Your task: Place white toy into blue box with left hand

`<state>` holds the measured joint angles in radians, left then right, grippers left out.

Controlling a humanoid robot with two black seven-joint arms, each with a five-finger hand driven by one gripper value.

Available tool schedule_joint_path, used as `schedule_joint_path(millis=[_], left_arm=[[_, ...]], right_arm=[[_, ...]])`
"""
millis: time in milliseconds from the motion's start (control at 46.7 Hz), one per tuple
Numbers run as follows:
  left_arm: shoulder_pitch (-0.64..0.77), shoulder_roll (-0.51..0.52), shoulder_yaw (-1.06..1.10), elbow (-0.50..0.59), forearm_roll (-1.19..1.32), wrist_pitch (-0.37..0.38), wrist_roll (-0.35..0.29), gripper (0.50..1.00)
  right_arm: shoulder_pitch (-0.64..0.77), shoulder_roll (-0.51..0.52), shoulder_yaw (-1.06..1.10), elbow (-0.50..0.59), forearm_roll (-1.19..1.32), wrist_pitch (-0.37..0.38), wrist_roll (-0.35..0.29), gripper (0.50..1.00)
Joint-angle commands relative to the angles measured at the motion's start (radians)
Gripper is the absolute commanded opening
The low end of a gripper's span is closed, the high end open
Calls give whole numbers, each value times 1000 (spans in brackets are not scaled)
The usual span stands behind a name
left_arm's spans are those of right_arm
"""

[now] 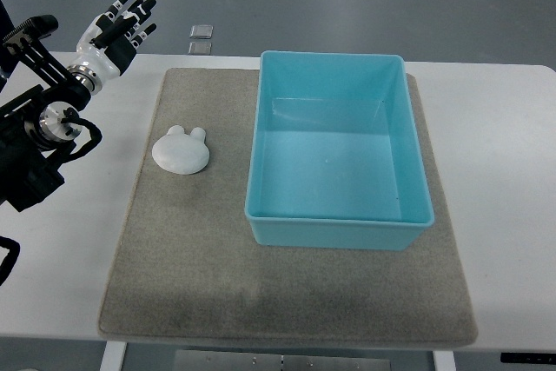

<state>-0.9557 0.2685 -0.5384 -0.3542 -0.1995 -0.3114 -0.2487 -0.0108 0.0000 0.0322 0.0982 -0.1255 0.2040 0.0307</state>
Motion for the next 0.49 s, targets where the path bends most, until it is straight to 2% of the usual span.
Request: schedule_joint_path(millis=[0,471], left_arm=[[0,0,3,0,2,0,0,994],[-2,-8,-2,-8,-1,-2,0,994]], right_arm=[[0,0,0,0,1,0,0,936],[0,0,0,0,0,0,0,936]])
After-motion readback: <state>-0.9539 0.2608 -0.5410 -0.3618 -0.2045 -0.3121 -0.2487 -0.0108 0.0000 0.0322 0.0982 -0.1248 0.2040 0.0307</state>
